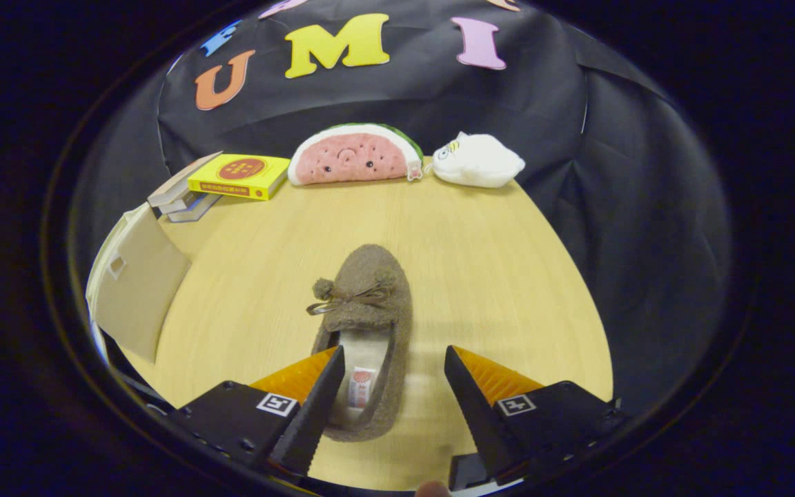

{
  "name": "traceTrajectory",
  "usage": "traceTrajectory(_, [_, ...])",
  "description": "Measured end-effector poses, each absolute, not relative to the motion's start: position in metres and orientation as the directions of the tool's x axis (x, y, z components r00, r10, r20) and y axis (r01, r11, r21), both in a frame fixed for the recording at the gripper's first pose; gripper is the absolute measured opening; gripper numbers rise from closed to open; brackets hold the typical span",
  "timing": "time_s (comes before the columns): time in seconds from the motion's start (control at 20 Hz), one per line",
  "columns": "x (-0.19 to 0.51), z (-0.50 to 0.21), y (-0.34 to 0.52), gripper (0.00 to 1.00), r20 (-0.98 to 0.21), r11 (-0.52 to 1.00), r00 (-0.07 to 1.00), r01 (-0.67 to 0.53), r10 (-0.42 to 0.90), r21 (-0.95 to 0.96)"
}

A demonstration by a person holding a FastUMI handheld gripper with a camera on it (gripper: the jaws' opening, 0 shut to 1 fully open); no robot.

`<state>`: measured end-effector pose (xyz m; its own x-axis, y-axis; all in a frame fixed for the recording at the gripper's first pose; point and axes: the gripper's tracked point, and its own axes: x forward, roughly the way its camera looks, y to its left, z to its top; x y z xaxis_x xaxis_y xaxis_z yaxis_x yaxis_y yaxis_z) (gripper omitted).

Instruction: Open the storage box then place both shoes into the box .Put the left shoe in first, then the right shoe, with the right side of both shoes facing outward in a uniform manner.

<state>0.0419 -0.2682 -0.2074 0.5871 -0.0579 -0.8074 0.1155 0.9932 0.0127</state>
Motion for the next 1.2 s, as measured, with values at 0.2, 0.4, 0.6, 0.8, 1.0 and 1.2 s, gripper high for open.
traceTrajectory(0.2, [0.054,-0.221,-0.270,0.61,-0.822,0.993,0.566,0.115,-0.061,0.005])
traceTrajectory(0.4, [0.062,-0.234,-0.272,0.17,-0.838,0.992,0.543,0.123,-0.058,0.011])
traceTrajectory(0.6, [0.062,-0.236,-0.275,0.00,-0.839,0.993,0.541,0.116,-0.064,-0.001])
traceTrajectory(0.8, [0.060,-0.229,-0.262,0.01,-0.836,0.969,0.547,0.191,0.028,0.158])
traceTrajectory(1.0, [0.053,-0.217,-0.249,0.00,-0.827,0.963,0.560,0.199,0.040,0.182])
traceTrajectory(1.2, [0.049,-0.182,-0.210,0.00,-0.797,0.956,0.600,0.183,0.074,0.227])
